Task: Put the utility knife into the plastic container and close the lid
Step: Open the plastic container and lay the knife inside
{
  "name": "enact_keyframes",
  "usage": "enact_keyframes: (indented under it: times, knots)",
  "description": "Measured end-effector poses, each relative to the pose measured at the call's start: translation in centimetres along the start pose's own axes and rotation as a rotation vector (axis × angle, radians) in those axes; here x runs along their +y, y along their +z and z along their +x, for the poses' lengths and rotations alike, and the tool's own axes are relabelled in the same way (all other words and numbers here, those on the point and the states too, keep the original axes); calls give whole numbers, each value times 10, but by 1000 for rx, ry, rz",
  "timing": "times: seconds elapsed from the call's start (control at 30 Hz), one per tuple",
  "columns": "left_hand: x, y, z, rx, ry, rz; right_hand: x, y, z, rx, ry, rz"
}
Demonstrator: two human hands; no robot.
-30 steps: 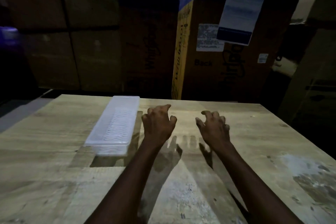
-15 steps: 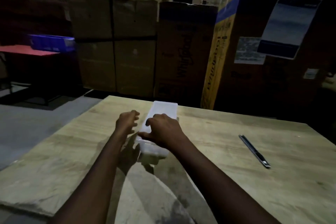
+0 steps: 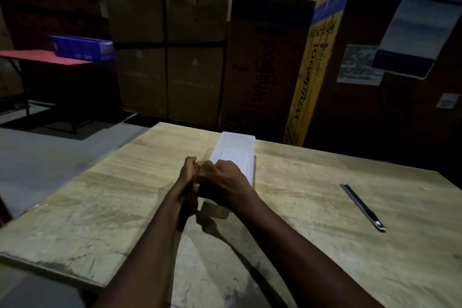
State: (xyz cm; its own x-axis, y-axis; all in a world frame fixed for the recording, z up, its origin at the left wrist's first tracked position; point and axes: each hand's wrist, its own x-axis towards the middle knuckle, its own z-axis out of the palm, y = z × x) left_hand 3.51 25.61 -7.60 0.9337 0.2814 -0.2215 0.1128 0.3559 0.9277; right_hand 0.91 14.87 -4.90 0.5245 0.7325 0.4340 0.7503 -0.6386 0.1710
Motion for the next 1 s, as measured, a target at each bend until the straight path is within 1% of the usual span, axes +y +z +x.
enact_keyframes:
  times: [0.1,0.13,0.2,0.23,0.3,0.33,0.37,0.43,0.47,0.5,0.57,0.63,0.73,0.83,0.87,0.9,1.0]
  knots:
    - [-5,0,3,-18,0,-7,11,-2,3,43,41,0]
    - [-7,-1,2,-32,9,27,16,-5,5,89,80,-4]
    - [-9,-5,-2,-103,91,118,26,-8,6,197,166,32]
    - [-13,-11,5,-130,134,211,29,-9,6,265,196,53]
    - [-27,-20,29,-214,156,410,32,-9,3,409,248,85]
    - [-32,-24,44,-211,177,435,33,-10,1,474,283,112]
    - [-30,-24,46,-211,153,473,36,-13,-3,545,336,155]
    - [-18,-19,23,-163,252,512,46,-23,-12,728,471,260]
    - [-12,-15,9,-134,264,495,53,-28,-18,814,544,290]
    - [-11,-14,3,-120,269,487,61,-29,-26,874,614,308]
    - [-12,-10,-4,-91,288,483,76,-27,-45,933,731,369]
    - [-13,-8,-3,-58,343,511,91,-12,-66,922,852,469]
    - [-14,0,-8,-30,366,490,108,4,-97,837,1053,656]
    - [-16,4,-7,2,419,500,110,0,-123,675,1204,757]
    - [-17,5,-6,11,426,494,109,-3,-130,585,1230,744]
    - [-18,5,-4,22,431,490,109,-3,-138,480,1242,672]
    - [-19,6,-1,27,421,487,108,-1,-156,183,1188,306]
